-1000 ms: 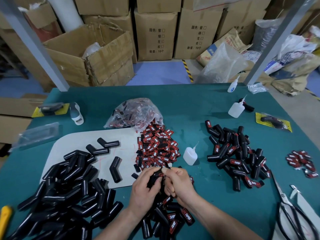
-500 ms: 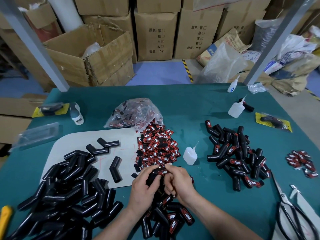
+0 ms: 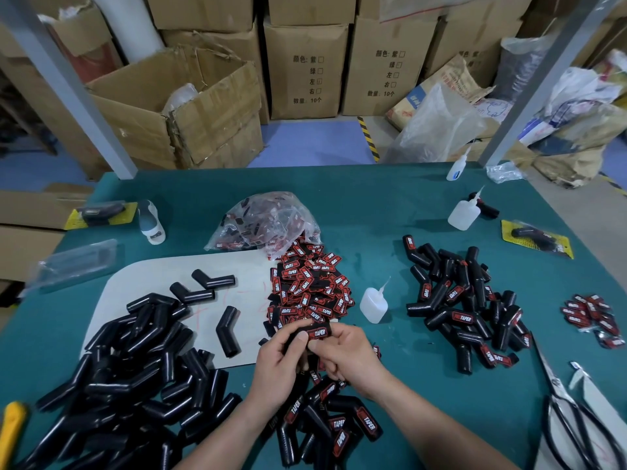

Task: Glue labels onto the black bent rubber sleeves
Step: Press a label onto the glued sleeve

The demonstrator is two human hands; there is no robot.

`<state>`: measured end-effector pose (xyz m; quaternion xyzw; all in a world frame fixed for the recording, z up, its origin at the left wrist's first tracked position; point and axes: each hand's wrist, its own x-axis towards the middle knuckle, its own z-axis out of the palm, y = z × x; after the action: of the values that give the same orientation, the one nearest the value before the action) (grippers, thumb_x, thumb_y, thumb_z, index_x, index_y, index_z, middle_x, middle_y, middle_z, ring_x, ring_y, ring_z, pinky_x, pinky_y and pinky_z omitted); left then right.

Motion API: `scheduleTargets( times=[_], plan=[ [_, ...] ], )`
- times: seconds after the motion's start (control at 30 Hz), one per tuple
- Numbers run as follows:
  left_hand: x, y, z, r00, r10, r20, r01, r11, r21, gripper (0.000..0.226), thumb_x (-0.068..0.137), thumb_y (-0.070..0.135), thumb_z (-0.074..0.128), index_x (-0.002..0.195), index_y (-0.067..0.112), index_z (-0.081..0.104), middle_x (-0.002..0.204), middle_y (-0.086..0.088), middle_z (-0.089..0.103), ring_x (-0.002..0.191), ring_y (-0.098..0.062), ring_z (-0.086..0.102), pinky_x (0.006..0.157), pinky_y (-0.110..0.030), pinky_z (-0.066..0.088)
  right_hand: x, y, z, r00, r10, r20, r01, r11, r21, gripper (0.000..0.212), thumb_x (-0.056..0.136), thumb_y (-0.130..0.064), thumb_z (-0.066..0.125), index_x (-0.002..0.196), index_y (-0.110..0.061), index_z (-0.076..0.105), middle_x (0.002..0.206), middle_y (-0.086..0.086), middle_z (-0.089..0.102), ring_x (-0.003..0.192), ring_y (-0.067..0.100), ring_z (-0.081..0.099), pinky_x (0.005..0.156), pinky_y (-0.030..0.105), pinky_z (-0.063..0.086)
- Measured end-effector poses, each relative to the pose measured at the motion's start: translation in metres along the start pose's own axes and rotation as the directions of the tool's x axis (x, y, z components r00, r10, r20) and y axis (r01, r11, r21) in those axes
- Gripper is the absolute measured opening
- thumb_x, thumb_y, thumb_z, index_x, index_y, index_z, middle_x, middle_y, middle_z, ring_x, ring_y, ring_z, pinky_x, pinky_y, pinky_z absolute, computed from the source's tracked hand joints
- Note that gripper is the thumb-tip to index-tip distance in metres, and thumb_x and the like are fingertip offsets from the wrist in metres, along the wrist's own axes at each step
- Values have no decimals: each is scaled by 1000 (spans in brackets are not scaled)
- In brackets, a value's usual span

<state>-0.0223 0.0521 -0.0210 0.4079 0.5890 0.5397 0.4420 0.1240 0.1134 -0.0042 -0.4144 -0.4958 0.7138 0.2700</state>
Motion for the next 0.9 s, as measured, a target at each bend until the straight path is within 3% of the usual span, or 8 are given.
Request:
scheduleTargets(
  times=[0.17, 0.27, 0.33, 0.47, 0.6, 0.7, 0.8, 0.9],
  plan=[
    [-1, -1, 0, 1000, 1, 6, -1, 1000, -18, 23, 86, 49, 64, 105, 40, 75, 62, -1, 64, 51, -14, 54, 50, -27, 45, -3, 5, 2, 997, -70, -29, 66, 992, -108, 31, 88, -27, 73, 70, -5, 59, 44, 2, 45, 38, 12, 33, 41, 23, 27],
    [1, 2, 0, 998, -25, -56, 24, 999, -25, 13, 91, 32, 69, 100, 38, 77, 60, -1, 64, 46, -12, 50, 47, -23, 42, 0, 0, -4, 997, -35, 62, 43, 991, -126, 38, 91, -36, 68, 77, -1, 61, 49, 5, 53, 37, 14, 38, 40, 24, 30],
    [2, 1, -2, 996, -24, -85, 22, 1000, -17, 25, 99, 13, 66, 98, 36, 77, 53, -1, 59, 44, -12, 47, 46, -21, 40, 2, -5, -8, 994, -18, 110, 33, 991, -130, 32, 92, -40, 66, 83, -10, 70, 54, 8, 59, 37, 15, 42, 39, 22, 33],
    [4, 0, -6, 994, -29, -104, 27, 999, -21, 32, 102, 8, 60, 97, 36, 76, 45, -2, 50, 42, -14, 46, 48, -21, 40, 4, -7, -15, 995, -82, -64, 74, 989, -127, 19, 82, -33, 82, 88, -15, 77, 58, 10, 66, 37, 13, 48, 40, 20, 40],
    [1, 3, -6, 995, 5, -95, -8, 999, -40, 20, 98, 20, 62, 97, 35, 76, 50, -1, 54, 43, -13, 48, 48, -21, 41, -2, -5, -10, 976, -206, -69, 187, 959, -211, 18, 90, -37, 73, 84, -21, 76, 55, 4, 64, 41, 13, 51, 45, 23, 43],
    [-2, 2, -2, 990, 92, -104, -92, 996, 5, 22, 93, 21, 59, 99, 32, 76, 77, 2, 70, 64, -7, 60, 65, -17, 48, -5, -4, -7, 972, -228, -60, 208, 951, -229, 34, 93, -46, 65, 71, -21, 69, 55, 3, 62, 43, 13, 49, 48, 24, 42],
    [-4, 1, 0, 982, 170, -81, -166, 984, 59, 24, 93, 24, 54, 101, 29, 76, 103, 7, 72, 92, -8, 67, 83, -19, 49, -1, -2, -5, 960, -232, -155, 180, 940, -288, 44, 91, -52, 60, 59, -21, 58, 50, -4, 54, 47, 9, 44, 52, 26, 39],
    [-4, -2, -2, 965, 253, -68, -241, 959, 149, 29, 95, 28, 48, 102, 24, 76, 108, 14, 68, 106, -13, 65, 91, -18, 47, 1, -1, -7, 915, -338, -221, 221, 877, -427, 26, 86, -53, 62, 75, -30, 59, 67, -12, 56, 61, 8, 49, 59, 33, 45]
  ],
)
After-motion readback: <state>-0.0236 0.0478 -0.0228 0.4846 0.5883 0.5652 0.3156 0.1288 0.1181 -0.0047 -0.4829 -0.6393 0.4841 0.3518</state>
